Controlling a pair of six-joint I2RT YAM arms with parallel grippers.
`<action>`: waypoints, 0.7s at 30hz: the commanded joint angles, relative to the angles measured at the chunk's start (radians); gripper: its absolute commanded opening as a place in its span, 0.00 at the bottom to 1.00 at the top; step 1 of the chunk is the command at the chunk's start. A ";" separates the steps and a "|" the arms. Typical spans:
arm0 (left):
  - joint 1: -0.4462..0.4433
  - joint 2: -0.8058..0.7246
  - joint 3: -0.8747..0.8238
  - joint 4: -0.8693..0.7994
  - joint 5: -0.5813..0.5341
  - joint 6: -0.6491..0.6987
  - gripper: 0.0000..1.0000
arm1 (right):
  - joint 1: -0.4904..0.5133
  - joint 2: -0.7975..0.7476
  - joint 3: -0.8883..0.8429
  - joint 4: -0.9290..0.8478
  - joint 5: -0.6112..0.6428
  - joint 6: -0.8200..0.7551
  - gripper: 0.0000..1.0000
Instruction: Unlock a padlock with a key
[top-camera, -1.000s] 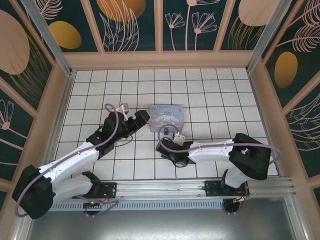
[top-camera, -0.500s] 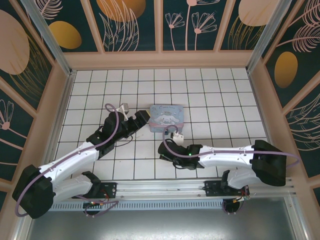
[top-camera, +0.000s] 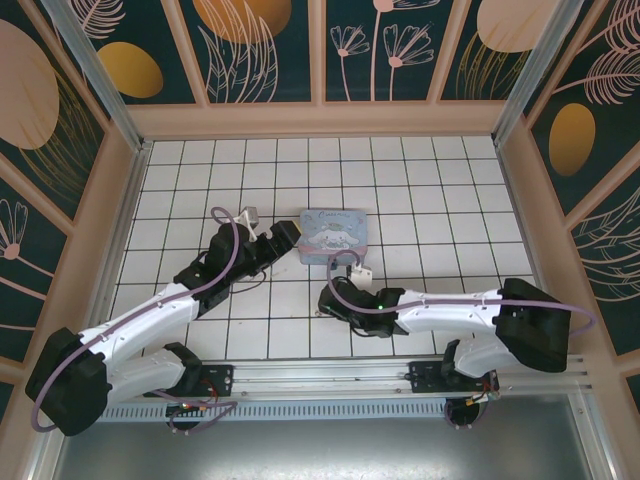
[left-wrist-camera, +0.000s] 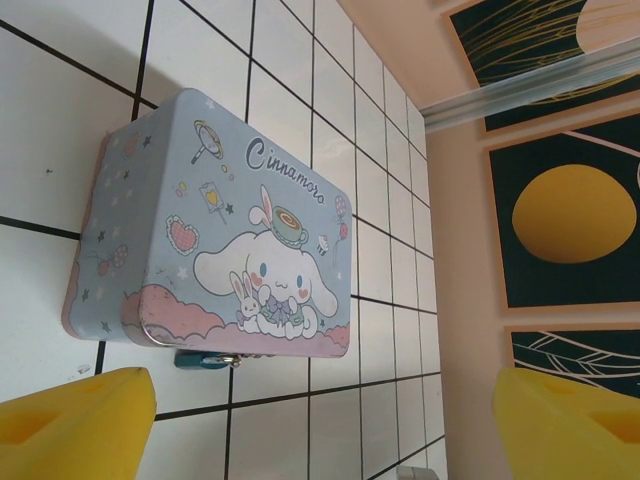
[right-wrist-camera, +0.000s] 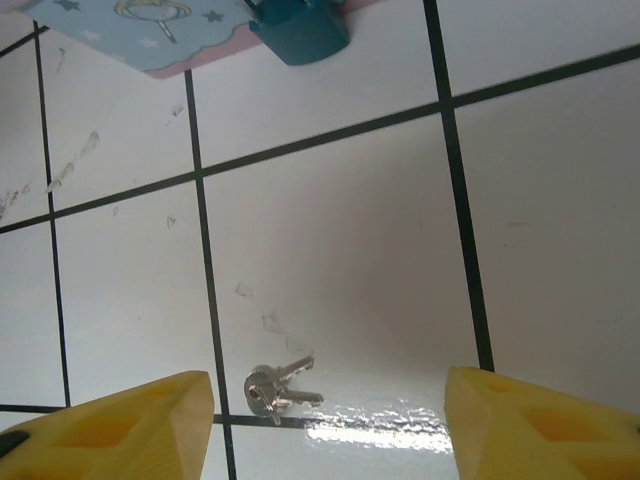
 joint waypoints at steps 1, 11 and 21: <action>0.000 -0.008 -0.005 0.038 0.006 0.003 0.88 | -0.002 0.046 0.015 0.006 -0.026 -0.037 0.51; 0.000 -0.014 -0.001 0.031 0.002 0.006 0.88 | 0.023 0.205 0.118 0.034 -0.060 -0.082 0.39; 0.002 -0.020 -0.004 0.027 -0.004 0.006 0.88 | 0.026 0.251 0.106 0.112 -0.113 -0.081 0.35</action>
